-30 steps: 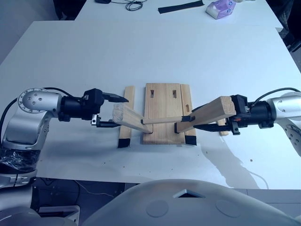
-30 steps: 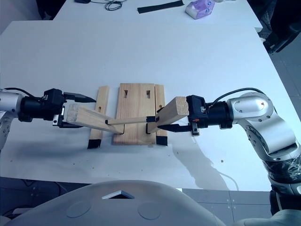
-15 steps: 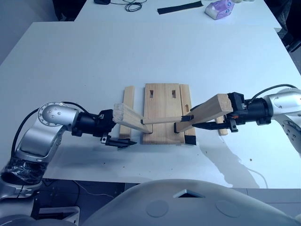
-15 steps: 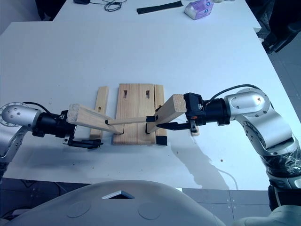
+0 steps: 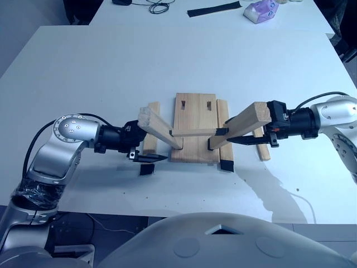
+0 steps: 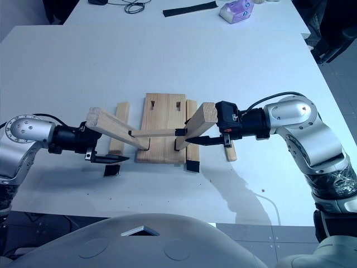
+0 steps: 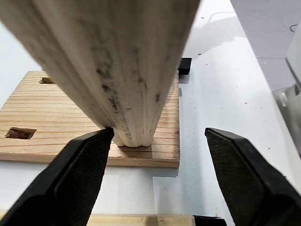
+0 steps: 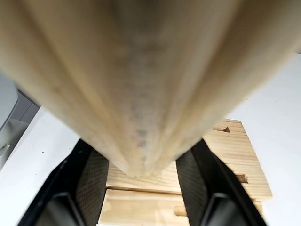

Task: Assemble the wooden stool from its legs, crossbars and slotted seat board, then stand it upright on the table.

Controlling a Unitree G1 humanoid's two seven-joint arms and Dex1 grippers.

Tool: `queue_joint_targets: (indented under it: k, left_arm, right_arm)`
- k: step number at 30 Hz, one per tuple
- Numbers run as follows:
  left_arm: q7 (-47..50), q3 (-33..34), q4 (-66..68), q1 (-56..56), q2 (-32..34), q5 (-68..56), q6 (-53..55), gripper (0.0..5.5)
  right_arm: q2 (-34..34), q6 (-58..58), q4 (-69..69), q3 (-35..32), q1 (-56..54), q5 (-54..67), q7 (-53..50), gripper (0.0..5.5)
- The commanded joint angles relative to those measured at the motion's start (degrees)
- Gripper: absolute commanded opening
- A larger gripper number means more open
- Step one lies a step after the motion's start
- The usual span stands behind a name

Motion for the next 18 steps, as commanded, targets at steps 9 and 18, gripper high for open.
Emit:
queue_joint_targets:
  k: [9,18]
  left_arm:
    - [1.7,-3.9,-5.3,-6.2,-5.2,-1.8,1.9,3.6]
    - [1.9,-5.0,-5.0,-9.9,-6.7,-0.8,3.1,3.6]
  right_arm:
    - [3.3,1.9,3.4,10.5,-3.0,-9.2,0.3,2.02]
    - [3.9,2.7,6.7,14.7,-4.1,-10.3,1.9,2.02]
